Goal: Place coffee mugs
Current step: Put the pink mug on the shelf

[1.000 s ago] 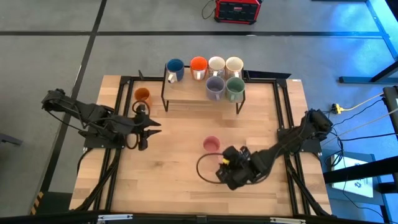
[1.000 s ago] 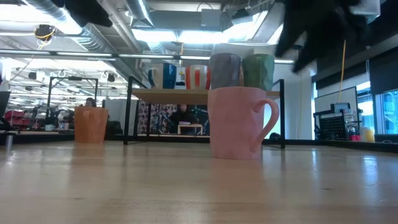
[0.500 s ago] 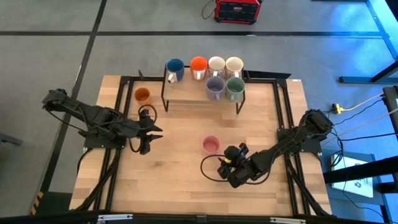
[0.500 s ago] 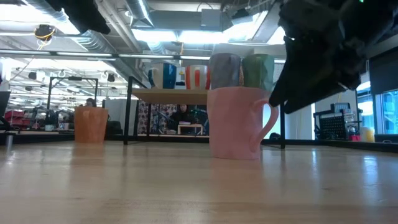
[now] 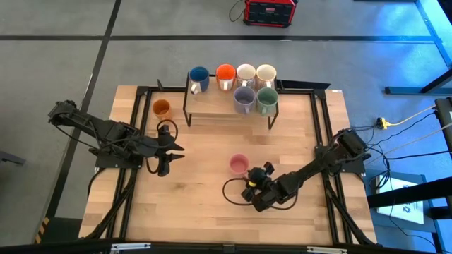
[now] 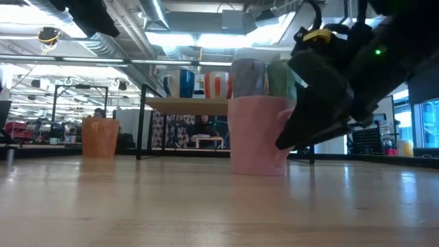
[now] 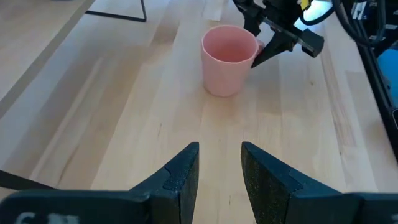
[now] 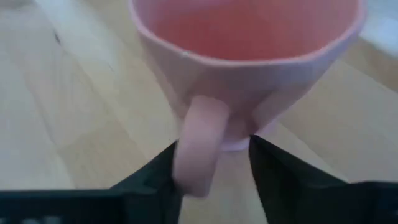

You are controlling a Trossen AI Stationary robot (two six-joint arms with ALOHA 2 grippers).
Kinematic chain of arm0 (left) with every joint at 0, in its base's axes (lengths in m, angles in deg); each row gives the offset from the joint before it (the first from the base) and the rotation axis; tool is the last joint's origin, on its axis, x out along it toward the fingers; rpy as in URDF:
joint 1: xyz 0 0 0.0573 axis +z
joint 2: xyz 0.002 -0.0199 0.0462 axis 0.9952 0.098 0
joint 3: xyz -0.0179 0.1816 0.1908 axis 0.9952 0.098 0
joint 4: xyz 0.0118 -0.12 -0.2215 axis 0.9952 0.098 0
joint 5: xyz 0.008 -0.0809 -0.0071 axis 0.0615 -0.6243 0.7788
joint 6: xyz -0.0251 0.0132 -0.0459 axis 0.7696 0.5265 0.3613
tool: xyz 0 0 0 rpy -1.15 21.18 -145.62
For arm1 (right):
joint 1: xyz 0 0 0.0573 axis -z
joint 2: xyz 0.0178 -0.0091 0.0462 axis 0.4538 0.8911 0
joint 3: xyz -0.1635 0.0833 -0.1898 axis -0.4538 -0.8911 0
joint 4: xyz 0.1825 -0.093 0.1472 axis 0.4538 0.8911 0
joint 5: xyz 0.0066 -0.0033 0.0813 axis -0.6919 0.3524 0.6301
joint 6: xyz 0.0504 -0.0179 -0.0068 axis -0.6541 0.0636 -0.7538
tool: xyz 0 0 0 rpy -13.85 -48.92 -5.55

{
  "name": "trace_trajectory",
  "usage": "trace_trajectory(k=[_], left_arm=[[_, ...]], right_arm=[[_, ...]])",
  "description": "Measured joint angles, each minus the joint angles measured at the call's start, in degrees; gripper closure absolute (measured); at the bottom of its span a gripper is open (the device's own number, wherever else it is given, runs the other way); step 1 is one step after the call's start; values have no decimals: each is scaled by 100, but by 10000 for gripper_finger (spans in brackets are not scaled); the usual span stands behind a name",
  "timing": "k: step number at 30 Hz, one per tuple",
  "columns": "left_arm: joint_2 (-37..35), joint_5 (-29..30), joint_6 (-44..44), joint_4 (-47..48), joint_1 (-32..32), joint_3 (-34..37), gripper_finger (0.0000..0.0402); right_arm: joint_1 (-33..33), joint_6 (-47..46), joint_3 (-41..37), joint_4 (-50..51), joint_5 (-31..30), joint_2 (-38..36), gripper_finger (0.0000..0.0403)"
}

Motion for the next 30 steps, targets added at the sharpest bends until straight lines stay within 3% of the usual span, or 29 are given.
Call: trace_trajectory(k=[10,16,30], left_arm=[[-68,-22,2,2,0,0,287],[-294,-330,-17,232,0,-160,287],[-1462,-658,-13,993,-1,-351,287]], right_arm=[[-2,104,9,-55,-188,13,385],[34,205,187,-15,-145,13,375],[762,810,1543,89,-2,13,385]])
